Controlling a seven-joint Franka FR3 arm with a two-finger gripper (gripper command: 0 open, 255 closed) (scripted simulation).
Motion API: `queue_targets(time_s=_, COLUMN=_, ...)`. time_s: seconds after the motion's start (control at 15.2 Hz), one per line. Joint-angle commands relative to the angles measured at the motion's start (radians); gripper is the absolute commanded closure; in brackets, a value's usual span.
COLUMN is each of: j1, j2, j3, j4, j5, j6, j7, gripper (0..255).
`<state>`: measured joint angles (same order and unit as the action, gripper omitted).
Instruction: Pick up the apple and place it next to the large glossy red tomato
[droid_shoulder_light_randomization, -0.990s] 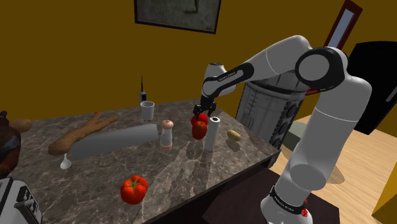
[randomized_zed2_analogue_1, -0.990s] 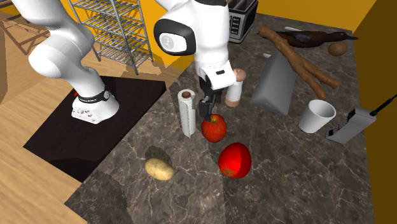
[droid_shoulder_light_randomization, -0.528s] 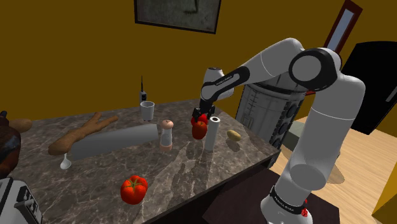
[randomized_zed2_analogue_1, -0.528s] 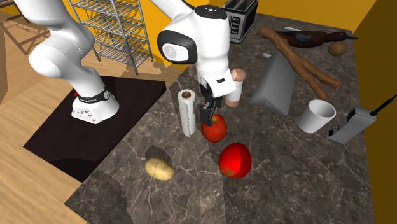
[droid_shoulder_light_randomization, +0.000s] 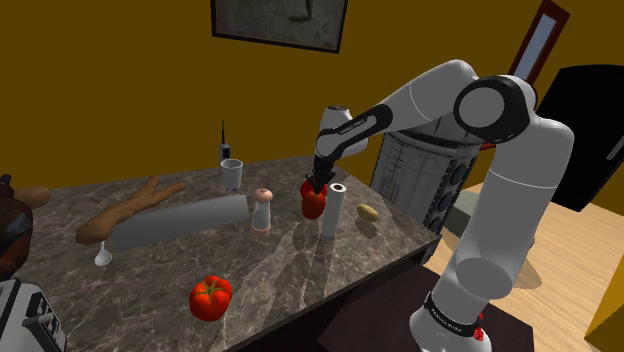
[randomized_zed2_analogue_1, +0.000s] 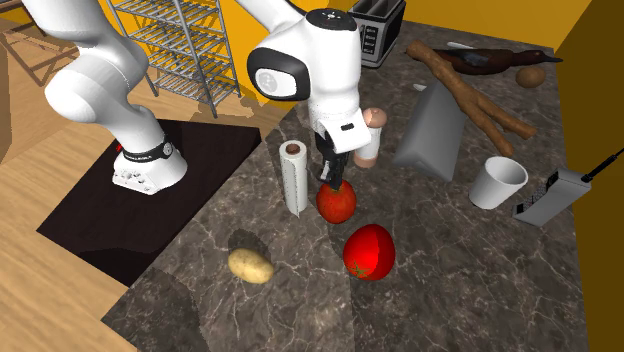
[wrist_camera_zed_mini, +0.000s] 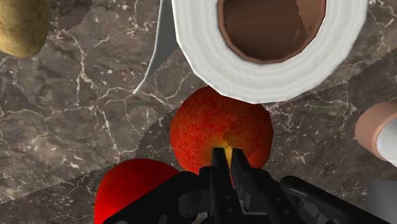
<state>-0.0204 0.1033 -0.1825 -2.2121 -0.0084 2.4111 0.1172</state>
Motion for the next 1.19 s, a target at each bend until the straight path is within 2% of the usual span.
queue_targets(time_s=0.0, j1=0.000, j2=0.000, j3=0.000, j4=0.000, j5=0.000, j6=0.000, j7=0.000, gripper=255)
queue_targets(time_s=0.33, j1=0.000, j2=0.000, j3=0.000, j4=0.000, j5=0.000, j6=0.000, j7=0.000, gripper=255)
queue_targets(time_s=1.12, j1=0.003, j2=-0.087, j3=-0.001, j4=0.069, j5=-0.019, j6=-0.155, j7=0.011, gripper=255)
